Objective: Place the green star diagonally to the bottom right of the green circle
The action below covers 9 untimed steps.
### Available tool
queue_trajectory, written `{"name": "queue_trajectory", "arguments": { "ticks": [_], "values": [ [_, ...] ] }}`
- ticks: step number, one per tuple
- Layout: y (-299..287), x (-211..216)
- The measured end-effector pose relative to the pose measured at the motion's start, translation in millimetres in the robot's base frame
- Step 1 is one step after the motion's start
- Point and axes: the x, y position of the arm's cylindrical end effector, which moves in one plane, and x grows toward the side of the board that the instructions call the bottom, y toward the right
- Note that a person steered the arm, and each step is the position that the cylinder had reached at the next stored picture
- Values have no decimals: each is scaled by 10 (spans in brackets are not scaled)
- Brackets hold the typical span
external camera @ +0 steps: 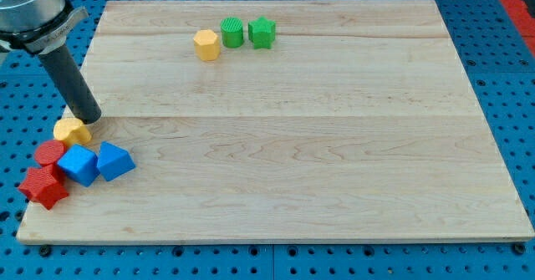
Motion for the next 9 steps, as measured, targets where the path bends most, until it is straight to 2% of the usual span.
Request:
{"name": "queue_trajectory", "arguments": {
  "ticks": [3,4,6,8,9],
  "values": [
    [42,-1495],
    [409,-1944],
    [2224,-1936],
    [3165,-995],
    [3412,-968]
  ]
}}
